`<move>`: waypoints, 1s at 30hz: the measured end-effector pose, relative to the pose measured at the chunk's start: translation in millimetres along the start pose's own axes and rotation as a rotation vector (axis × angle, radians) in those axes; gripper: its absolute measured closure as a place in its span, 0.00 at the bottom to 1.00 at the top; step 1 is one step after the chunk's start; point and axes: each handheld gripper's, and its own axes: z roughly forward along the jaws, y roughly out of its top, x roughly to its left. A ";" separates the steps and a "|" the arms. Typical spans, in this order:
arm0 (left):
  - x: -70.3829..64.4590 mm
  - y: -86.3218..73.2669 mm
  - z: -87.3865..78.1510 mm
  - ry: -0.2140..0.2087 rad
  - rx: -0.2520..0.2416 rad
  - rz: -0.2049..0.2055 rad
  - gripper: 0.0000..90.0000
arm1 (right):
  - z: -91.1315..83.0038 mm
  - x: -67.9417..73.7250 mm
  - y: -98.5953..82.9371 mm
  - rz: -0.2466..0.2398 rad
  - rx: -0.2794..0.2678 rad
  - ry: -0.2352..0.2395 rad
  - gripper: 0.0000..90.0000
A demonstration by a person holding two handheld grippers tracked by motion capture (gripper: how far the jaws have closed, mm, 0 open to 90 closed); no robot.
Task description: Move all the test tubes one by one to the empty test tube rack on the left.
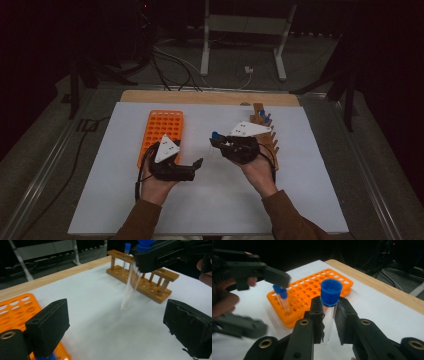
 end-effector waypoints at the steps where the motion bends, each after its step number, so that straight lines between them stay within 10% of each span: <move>1: -1.6 0.8 2.4 -0.002 0.003 0.005 0.09 | 0.7 1.2 0.4 0.001 -0.002 0.004 0.85; 8: -5.6 4.2 15.8 0.005 0.015 0.006 0.21 | 3.3 8.6 3.2 -0.004 -0.011 0.031 0.85; 19: -5.0 3.6 21.3 -0.057 -0.024 0.006 0.68 | 5.7 16.2 5.5 0.001 -0.022 0.072 0.85; 30: -4.8 3.1 18.2 -0.075 -0.044 0.018 0.82 | 6.7 16.5 4.4 0.008 -0.021 0.082 0.85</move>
